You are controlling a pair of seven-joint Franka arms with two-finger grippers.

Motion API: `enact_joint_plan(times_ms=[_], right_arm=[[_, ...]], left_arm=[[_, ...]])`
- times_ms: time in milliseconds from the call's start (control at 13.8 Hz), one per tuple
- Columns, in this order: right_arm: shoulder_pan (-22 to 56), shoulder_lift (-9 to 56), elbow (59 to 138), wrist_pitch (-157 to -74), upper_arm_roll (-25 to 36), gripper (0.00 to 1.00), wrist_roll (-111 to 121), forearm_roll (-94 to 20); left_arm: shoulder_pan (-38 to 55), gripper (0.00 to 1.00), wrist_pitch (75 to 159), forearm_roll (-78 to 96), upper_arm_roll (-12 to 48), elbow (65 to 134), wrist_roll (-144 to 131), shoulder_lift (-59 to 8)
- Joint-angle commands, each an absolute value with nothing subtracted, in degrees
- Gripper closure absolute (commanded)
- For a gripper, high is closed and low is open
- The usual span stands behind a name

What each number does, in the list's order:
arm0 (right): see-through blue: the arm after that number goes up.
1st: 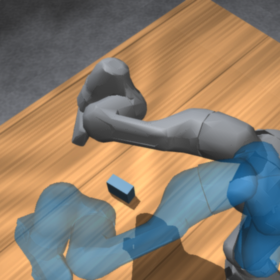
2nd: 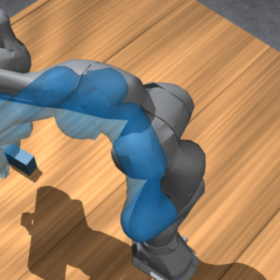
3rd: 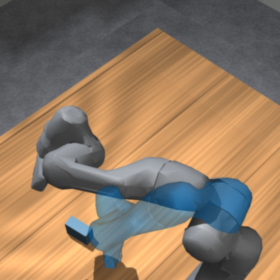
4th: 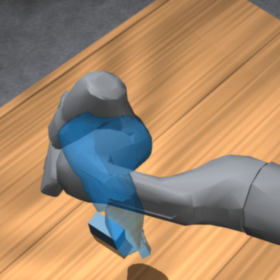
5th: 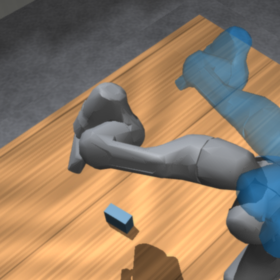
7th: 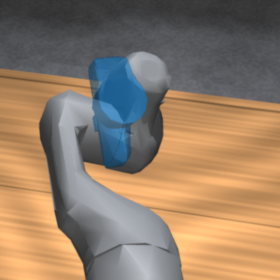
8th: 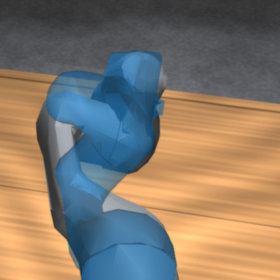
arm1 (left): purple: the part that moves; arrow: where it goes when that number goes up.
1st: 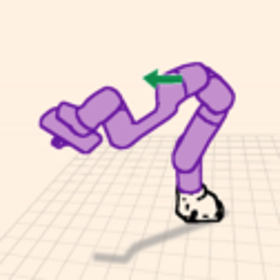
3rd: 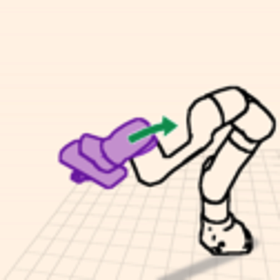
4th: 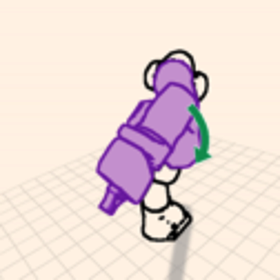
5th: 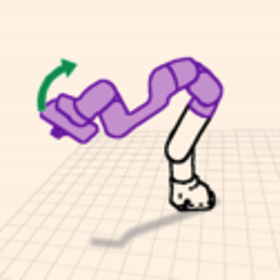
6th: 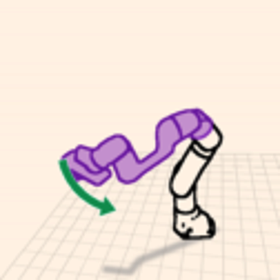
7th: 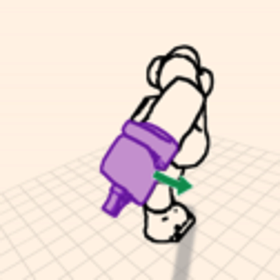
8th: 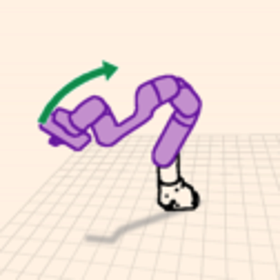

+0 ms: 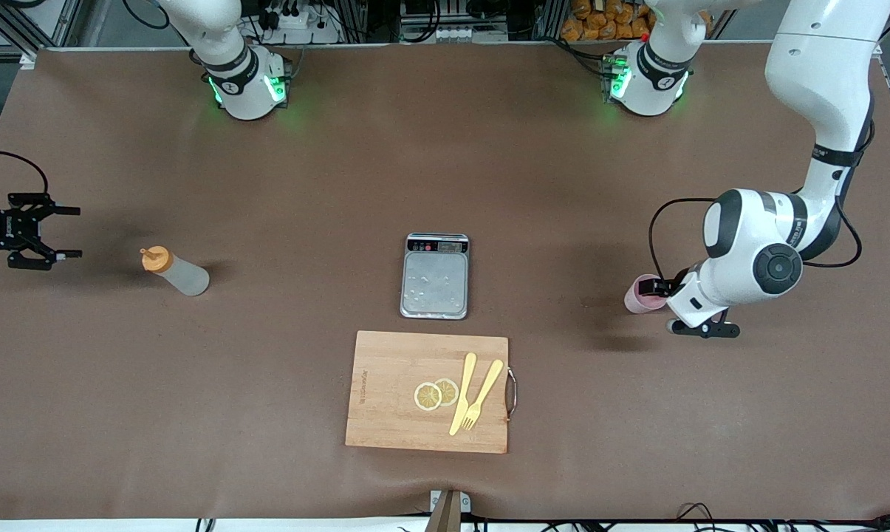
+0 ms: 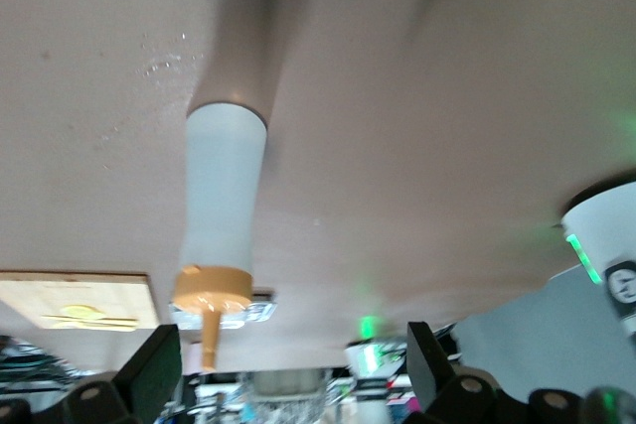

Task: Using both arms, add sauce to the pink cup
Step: 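Grasp the pink cup with the left gripper while the right gripper grasps the bottle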

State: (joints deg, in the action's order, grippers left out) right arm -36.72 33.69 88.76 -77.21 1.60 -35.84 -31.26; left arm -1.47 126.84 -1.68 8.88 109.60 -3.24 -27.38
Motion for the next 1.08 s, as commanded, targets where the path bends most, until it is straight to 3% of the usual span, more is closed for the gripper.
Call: enact_joint_plan(times_ms=[0, 72, 145, 723, 1013], right_arm=[[-38.2, 39.0, 85.5, -76.1, 0.6, 0.00, -38.6, -35.1], [-38.5, 40.2, 85.5, -76.1, 0.6, 0.00, -38.6, -36.4], [-38.7, 41.6, 85.5, -76.1, 0.6, 0.00, -38.6, -37.0], [-38.0, 49.1, 85.8, -76.0, 0.4, 0.00, -38.4, -43.5], [-36.9, 51.3, 85.9, -76.0, 0.3, 0.00, -38.3, -46.0]], left_arm=[[-1.4, 0.53, 127.2, -3.0, 9.1, 108.5, -3.9, -28.5], [-1.4, 0.92, 127.5, -2.9, 9.1, 108.5, -4.0, -28.5], [-1.4, 1.00, 127.6, -3.0, 9.1, 108.5, -4.0, -28.5], [-1.8, 1.00, 127.6, -2.4, 9.4, 108.5, -4.0, -26.1], [-2.1, 1.00, 124.9, -0.7, 14.2, 107.9, -9.0, -21.1]])
